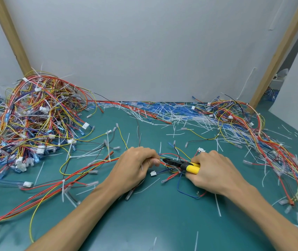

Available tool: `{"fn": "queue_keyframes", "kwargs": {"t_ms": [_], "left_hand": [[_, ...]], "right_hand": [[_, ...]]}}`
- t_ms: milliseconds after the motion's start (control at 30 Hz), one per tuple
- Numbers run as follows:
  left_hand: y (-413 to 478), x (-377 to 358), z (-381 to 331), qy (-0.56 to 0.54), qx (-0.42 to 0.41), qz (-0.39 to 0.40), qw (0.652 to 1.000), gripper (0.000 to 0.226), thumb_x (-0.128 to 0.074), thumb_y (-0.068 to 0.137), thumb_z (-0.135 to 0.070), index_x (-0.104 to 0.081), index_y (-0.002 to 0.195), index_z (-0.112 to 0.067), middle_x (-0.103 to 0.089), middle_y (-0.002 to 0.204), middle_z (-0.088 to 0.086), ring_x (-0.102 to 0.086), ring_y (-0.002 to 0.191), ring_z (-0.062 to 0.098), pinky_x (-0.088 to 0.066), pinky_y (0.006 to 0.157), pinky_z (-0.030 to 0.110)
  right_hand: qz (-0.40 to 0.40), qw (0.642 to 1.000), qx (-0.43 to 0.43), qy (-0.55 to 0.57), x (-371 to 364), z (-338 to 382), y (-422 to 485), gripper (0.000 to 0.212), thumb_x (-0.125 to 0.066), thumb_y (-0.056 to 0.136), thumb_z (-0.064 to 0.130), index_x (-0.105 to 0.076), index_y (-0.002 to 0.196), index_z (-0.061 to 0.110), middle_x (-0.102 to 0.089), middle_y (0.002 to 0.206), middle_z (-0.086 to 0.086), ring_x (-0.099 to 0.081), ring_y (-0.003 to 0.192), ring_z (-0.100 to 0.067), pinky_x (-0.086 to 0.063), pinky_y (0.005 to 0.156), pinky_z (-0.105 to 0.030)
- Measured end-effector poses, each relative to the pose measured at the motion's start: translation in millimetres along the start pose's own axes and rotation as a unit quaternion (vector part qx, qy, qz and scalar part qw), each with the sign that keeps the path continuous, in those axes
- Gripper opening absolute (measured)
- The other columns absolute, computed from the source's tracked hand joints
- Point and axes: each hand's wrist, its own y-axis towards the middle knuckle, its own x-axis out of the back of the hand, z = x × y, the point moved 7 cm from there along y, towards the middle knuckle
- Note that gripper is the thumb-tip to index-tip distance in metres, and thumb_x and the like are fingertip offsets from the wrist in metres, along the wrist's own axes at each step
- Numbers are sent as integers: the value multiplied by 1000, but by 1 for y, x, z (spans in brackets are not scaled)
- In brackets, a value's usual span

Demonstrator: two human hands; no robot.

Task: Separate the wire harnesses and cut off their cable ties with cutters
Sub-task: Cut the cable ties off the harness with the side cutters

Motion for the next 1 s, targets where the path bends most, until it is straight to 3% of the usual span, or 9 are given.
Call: {"fn": "queue_keyframes", "kwargs": {"t_ms": [200,333,400,467,567,733,867,1000], "left_hand": [[0,3,1,22,-9,-18,1000,12,-64,94,-17,-69,86,-23,-53,69,-25,-56,71,8,-43,69,28],[-1,8,3,39,-7,-45,998,10,-63,95,-19,-69,87,-22,-64,76,-17,-54,75,5,-40,71,30],[-2,12,-1,61,-8,-71,996,11,-59,96,-25,-67,89,-24,-66,81,-17,-56,77,6,-41,77,36],[-3,18,-5,91,-4,-109,990,9,-58,96,-28,-66,93,-27,-68,86,-17,-61,81,9,-39,84,39],[-4,28,-7,103,14,-154,983,6,-60,97,-26,-65,95,-29,-67,88,-16,-62,82,10,-38,89,41],[-6,31,-8,45,46,-174,983,5,-61,97,-27,-63,93,-29,-65,81,-15,-62,75,10,-39,89,40],[-7,30,-10,38,49,-181,982,4,-58,97,-31,-61,94,-33,-65,80,-17,-61,74,5,-37,88,39],[-8,34,-12,102,53,-198,973,8,-65,94,-30,-63,102,-33,-64,95,-19,-57,99,11,-31,92,36]], "right_hand": [[-38,999,-17,23,6,-4,-3,31,-51,71,53,-55,69,22,-51,58,4,-52,69,-28,-31,52,-31],[-156,965,-47,205,21,-13,-5,20,-67,78,36,-55,69,23,-53,57,4,-51,62,-27,-37,54,-34],[-180,943,-41,276,24,-15,-4,14,-72,85,22,-64,75,27,-62,75,9,-56,69,-21,-41,62,-33],[-173,925,-39,336,23,-17,-2,15,-72,87,20,-69,79,32,-68,86,12,-63,72,-20,-48,67,-33],[-126,908,-47,398,13,-20,2,12,-72,88,22,-75,82,31,-66,64,7,-59,60,-28,-52,62,-42],[-74,905,-42,417,4,-16,5,10,-81,82,28,-75,83,37,-65,63,11,-49,54,-5,-38,55,-18],[-58,912,-38,405,1,-11,4,15,-84,78,35,-73,84,43,-72,75,7,-65,72,-20,-53,71,-35],[-90,916,-33,391,1,-9,2,11,-82,80,38,-72,81,41,-69,68,6,-60,66,-21,-50,64,-34]]}}
